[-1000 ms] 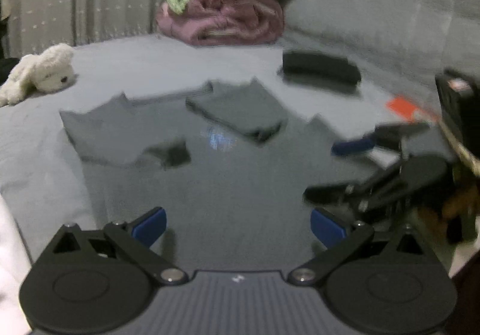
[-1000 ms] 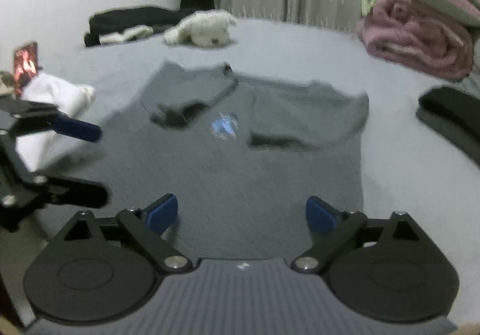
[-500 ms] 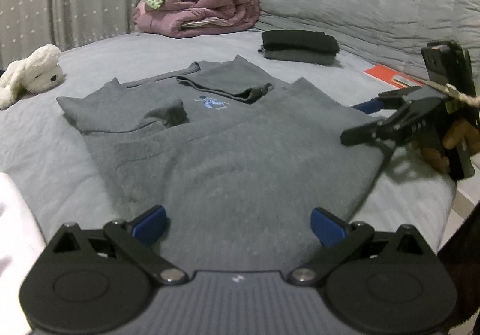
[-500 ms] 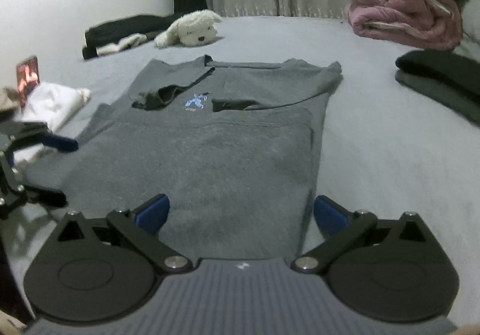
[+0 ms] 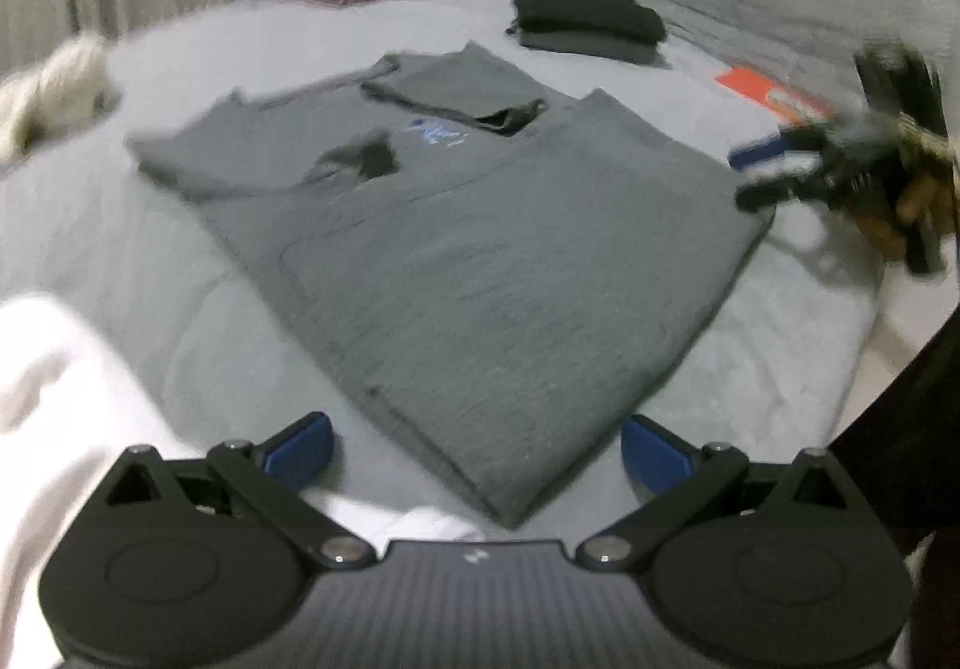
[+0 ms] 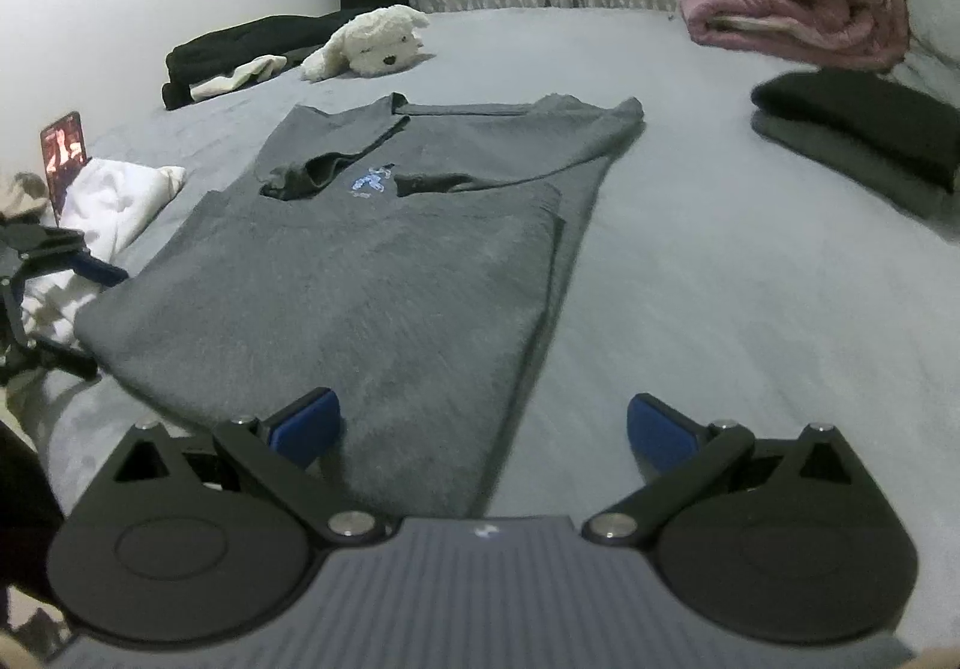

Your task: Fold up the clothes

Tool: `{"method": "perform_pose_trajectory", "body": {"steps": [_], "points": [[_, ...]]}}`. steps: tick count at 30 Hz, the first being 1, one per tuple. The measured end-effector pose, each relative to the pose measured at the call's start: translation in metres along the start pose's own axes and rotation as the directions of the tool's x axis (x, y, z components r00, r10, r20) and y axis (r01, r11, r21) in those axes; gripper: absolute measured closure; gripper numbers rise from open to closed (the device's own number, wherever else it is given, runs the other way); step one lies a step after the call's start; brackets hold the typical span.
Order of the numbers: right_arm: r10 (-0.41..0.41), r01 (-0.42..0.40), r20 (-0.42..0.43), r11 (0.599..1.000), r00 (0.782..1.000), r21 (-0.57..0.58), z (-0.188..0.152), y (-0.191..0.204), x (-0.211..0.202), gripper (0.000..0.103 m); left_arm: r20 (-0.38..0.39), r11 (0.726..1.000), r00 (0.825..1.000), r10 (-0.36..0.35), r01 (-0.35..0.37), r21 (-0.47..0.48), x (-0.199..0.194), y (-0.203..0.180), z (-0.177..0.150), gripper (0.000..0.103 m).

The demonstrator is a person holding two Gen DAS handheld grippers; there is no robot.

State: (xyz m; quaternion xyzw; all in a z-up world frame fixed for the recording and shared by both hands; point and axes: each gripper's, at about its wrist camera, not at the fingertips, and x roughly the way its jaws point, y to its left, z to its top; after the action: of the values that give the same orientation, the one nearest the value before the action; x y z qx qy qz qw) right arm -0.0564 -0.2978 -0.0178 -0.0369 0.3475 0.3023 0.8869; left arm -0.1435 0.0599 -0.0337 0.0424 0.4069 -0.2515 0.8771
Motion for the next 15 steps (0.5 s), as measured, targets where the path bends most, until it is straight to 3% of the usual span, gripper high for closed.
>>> {"method": "perform_pose_trajectory", "body": {"steps": [3, 6, 8, 9, 11, 13, 15], "points": [[0.048, -0.047, -0.014, 0.996, 0.999, 0.074, 0.001, -0.009, -0.008, 0.0, 0.009, 0.978, 0.995, -0.094, 0.094, -0.186, -0.009, 0.025, 0.002, 0.001], [0.13, -0.122, -0.025, 0.967, 0.991, 0.222, 0.006, -0.025, -0.014, 0.0, 0.024, 0.902, 0.975, -0.221, 0.213, -0.376, -0.009, 0.051, 0.002, 0.001], [0.228, -0.192, -0.051, 0.904, 0.972, 0.381, 0.005, -0.043, -0.013, 0.0, 0.045, 0.828, 0.95, -0.31, 0.293, -0.477, -0.007, 0.068, 0.0, 0.001], [0.256, -0.202, -0.061, 0.871, 0.965, 0.449, 0.004, -0.05, -0.012, 0.001, 0.051, 0.805, 0.94, -0.338, 0.317, -0.502, -0.006, 0.071, -0.001, 0.002], [0.294, -0.208, -0.063, 0.797, 0.954, 0.567, 0.001, -0.067, -0.012, 0.013, 0.063, 0.755, 0.918, -0.393, 0.361, -0.548, -0.005, 0.079, -0.004, 0.002], [0.33, -0.216, -0.065, 0.743, 0.942, 0.634, -0.002, -0.078, -0.012, 0.018, 0.045, 0.745, 0.91, -0.412, 0.365, -0.558, -0.002, 0.079, -0.006, 0.003], [0.374, -0.239, -0.06, 0.7, 0.926, 0.673, -0.007, -0.085, -0.011, 0.019, 0.019, 0.758, 0.912, -0.41, 0.352, -0.548, 0.002, 0.073, -0.006, 0.003]]}}
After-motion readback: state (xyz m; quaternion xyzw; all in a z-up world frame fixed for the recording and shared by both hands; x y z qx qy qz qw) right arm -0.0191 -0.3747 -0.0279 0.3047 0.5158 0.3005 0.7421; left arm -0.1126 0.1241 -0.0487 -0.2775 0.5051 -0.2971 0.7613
